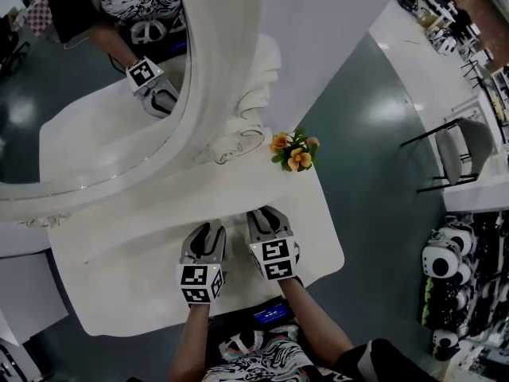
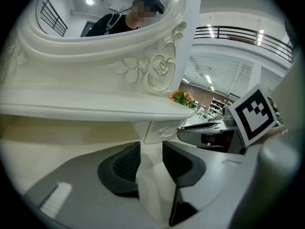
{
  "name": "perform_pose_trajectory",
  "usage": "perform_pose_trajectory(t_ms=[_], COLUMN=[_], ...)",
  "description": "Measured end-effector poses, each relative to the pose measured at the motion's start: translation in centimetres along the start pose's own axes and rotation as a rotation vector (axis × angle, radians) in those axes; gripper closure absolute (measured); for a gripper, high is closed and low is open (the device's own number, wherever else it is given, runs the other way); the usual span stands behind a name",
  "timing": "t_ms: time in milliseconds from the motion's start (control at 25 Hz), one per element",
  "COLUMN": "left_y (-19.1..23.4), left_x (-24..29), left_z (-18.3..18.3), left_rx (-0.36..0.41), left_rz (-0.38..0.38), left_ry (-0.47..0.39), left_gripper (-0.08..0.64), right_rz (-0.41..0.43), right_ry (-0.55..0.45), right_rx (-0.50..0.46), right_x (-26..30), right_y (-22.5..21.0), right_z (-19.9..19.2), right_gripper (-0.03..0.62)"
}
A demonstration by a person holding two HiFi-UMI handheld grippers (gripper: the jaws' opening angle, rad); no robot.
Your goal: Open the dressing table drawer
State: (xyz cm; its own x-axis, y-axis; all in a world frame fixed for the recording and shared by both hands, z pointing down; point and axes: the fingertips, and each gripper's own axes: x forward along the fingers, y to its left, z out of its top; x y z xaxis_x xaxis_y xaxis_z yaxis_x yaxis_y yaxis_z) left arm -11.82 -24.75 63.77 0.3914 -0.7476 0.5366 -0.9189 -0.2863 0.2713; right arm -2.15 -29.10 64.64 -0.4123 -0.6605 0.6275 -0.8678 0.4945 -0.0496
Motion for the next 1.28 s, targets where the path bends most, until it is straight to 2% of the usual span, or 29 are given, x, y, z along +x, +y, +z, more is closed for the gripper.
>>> perform_pose_trajectory(t_ms=[360,840,1120,1280], left_y=[-0.7,-0.3,-0.9,-1.4], left_x=[0.1,-0.6,-1.1,-1.9], left_z=[0.3,0.3,0.8,1.5], left_rx=[0.009,0.011,0.013,0.026], left_rz=[-0.018,-0.005,-0.023,-0.03], left_ry=[-0.014,-0.02,-0.041,-0.051], left_gripper=[0.417,0.417,0.412,0.405], right_rz=[0.003,0.003,-0.011,-0.027], right_ry=[0.007,0.032,0.028,0.05], right_rx=[0.006,0.014,0.025,0.028], right_x=[-2.0,-4.6,-4.8,-5.5], right_y=[0.4,0.9,0.9,0.9], right_z=[-1.5,-4.3,-4.7,-5.2], right_gripper=[0.494,0.494,0.494,0.471])
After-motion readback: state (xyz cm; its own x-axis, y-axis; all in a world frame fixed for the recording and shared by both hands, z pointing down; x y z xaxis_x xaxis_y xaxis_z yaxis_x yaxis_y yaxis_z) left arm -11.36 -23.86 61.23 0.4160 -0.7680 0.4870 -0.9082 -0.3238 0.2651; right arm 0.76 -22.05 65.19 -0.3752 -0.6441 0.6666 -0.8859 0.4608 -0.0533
